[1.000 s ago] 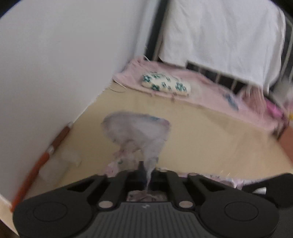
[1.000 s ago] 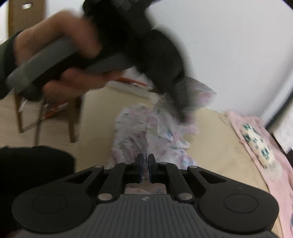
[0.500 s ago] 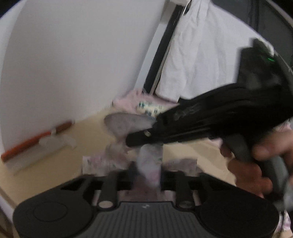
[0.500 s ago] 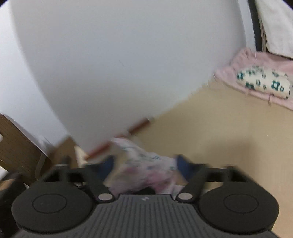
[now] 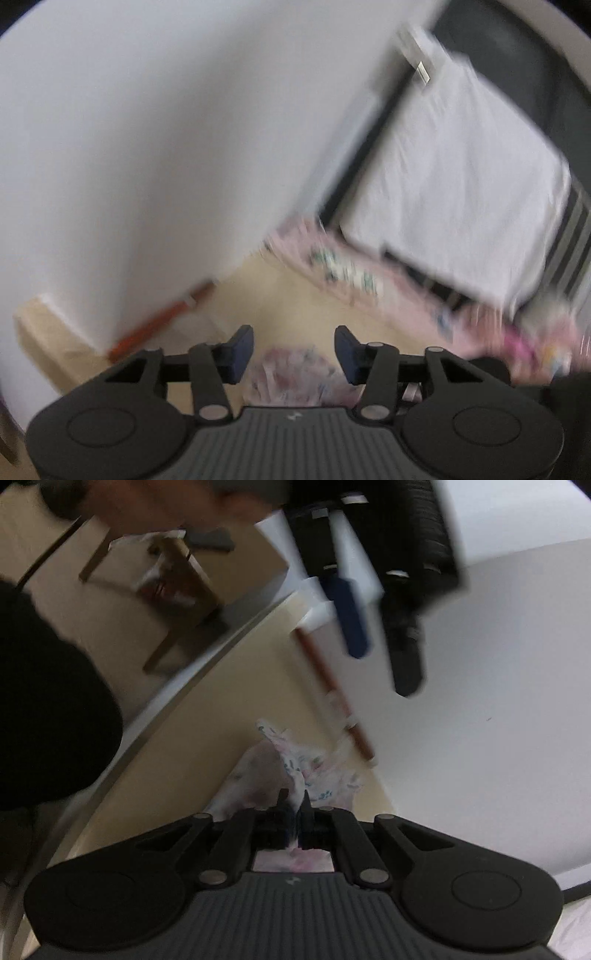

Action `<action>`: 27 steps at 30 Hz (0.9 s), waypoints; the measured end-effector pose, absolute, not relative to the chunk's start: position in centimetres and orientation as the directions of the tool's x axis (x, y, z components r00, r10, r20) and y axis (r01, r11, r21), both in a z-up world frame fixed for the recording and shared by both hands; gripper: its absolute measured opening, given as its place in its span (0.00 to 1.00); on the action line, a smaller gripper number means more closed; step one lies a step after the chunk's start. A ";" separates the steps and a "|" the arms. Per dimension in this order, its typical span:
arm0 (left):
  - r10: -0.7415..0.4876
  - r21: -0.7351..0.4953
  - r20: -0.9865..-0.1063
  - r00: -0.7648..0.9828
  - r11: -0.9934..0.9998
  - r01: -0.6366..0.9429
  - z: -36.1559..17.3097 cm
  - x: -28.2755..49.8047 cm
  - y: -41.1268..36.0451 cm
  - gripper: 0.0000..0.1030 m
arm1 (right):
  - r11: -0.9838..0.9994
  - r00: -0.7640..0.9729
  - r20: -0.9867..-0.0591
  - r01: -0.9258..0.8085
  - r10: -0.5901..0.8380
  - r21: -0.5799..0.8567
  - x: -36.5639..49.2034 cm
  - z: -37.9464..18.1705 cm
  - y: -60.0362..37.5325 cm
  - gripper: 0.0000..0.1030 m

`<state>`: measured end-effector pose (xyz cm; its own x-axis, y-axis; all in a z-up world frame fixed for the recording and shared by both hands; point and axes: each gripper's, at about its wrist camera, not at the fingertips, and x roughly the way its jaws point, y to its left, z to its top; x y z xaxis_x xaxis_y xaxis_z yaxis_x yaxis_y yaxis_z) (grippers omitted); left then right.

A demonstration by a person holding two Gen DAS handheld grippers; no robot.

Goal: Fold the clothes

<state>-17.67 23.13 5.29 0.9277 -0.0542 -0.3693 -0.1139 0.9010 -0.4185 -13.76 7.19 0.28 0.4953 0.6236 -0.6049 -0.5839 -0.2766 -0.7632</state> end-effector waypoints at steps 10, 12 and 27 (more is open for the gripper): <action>-0.007 -0.226 -0.519 0.855 0.966 -0.129 3.0 -14.5 19.1 0.20 | 0.234 0.411 -0.613 -0.907 0.675 -0.350 -9.9 5.5 -0.5 0.69; 0.023 -0.174 -0.530 0.848 0.976 -0.135 3.0 -14.6 18.5 0.20 | 0.298 0.440 -0.650 -0.898 0.620 -0.324 -8.3 4.3 -0.1 0.41; 0.056 -0.287 -0.507 0.860 0.930 -0.230 4.3 -16.1 22.5 0.81 | 0.667 0.534 -0.476 -0.727 0.699 0.164 -10.0 7.1 -5.7 0.13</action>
<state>-16.11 22.49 4.27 0.8601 0.0563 -0.5070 -0.2297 0.9301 -0.2865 -10.04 -5.68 7.14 0.5341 0.6987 -0.4759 -0.7267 0.6671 0.1639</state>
